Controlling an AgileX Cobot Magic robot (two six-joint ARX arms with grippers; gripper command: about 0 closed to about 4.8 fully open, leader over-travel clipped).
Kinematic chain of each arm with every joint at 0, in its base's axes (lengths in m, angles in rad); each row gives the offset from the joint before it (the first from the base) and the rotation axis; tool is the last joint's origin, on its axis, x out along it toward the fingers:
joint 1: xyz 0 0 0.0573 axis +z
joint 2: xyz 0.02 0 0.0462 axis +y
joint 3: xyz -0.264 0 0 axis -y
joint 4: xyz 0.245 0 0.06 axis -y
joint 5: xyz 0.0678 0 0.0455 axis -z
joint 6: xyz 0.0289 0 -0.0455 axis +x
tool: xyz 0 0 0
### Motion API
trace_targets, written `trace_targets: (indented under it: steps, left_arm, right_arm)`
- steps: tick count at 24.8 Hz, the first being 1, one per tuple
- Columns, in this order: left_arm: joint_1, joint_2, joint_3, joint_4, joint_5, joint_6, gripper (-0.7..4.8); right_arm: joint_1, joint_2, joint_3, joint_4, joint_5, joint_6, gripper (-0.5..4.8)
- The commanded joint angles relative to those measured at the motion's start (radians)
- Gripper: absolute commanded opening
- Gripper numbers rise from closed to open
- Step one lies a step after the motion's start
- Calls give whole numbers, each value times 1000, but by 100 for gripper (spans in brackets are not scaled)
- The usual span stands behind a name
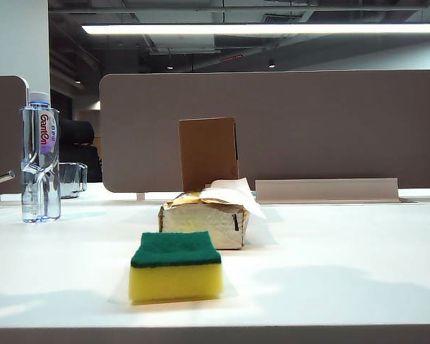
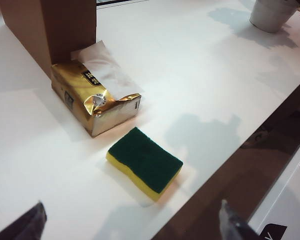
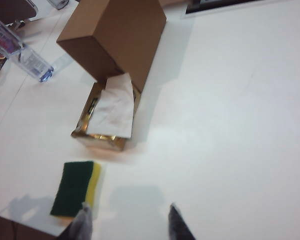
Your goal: Move the sponge from right to left to wipe the table, avoiding obstacles on the table, and finally reaching the bottle of mineral water.
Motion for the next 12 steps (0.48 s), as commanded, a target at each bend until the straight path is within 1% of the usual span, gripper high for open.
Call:
trace_targets:
  steps: [1, 3, 5, 7, 12]
  left_arm:
    - [-2, 0, 5, 3, 2, 0, 458]
    - [-2, 0, 5, 1, 2, 0, 458]
    - [-2, 0, 5, -16, 2, 0, 458]
    - [-2, 1, 5, -55, 0, 0, 458]
    - [-2, 10, 5, -118, 1, -1, 457]
  right_arm:
    - [0, -56, 3, -91, -42, 42, 198]
    - [0, -83, 3, -150, -73, 64, 198]
    - [0, -124, 3, -262, -100, 69, 202]
    - [1, -149, 3, -339, -101, 69, 203]
    - [1, -184, 3, -406, -101, 69, 203]
